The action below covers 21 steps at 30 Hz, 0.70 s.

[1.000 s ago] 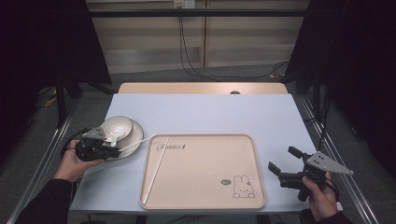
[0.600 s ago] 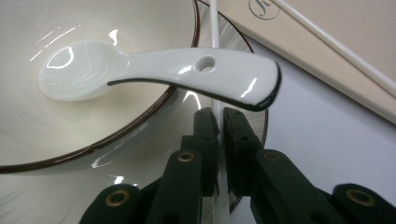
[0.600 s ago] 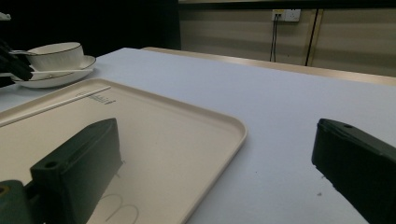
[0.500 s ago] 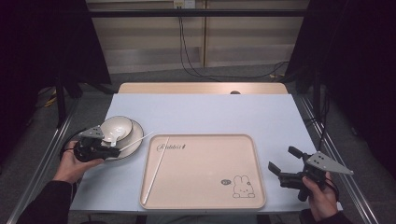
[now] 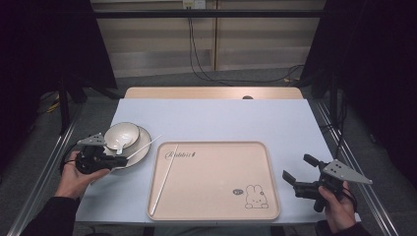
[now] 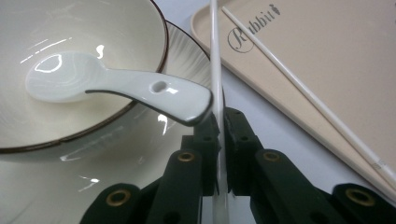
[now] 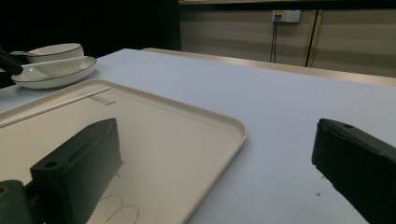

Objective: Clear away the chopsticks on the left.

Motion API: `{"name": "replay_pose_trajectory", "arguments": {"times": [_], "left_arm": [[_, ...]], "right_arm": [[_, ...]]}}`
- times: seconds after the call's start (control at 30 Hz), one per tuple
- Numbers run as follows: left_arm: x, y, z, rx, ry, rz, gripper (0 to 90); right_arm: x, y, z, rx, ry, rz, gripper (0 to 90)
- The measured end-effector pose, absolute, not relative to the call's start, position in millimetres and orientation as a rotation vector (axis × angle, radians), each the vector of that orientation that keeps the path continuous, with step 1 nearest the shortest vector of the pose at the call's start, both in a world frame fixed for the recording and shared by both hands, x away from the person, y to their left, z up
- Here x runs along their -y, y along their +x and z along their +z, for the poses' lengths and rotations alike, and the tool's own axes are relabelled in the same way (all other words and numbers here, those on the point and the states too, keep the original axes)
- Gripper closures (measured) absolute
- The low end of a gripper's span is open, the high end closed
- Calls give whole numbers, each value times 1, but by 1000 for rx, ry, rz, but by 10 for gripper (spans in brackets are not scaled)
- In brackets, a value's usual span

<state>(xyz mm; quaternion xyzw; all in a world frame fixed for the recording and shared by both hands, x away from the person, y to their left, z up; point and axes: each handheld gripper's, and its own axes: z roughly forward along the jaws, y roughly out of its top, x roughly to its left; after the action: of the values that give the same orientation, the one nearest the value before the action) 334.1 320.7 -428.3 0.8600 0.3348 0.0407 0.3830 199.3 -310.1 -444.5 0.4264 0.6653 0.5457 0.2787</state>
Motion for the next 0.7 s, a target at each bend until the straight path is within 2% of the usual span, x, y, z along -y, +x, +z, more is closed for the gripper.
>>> {"name": "replay_pose_trajectory", "arguments": {"times": [0.4,0.7], "left_arm": [[-321,309,-421,-988,2072,115,846],[-304,290,-411,-1042,2020,133,846]], "right_arm": [[310,199,-444,-1787,1146,1463,11],[310,199,-444,-1784,1147,1469,11]]}}
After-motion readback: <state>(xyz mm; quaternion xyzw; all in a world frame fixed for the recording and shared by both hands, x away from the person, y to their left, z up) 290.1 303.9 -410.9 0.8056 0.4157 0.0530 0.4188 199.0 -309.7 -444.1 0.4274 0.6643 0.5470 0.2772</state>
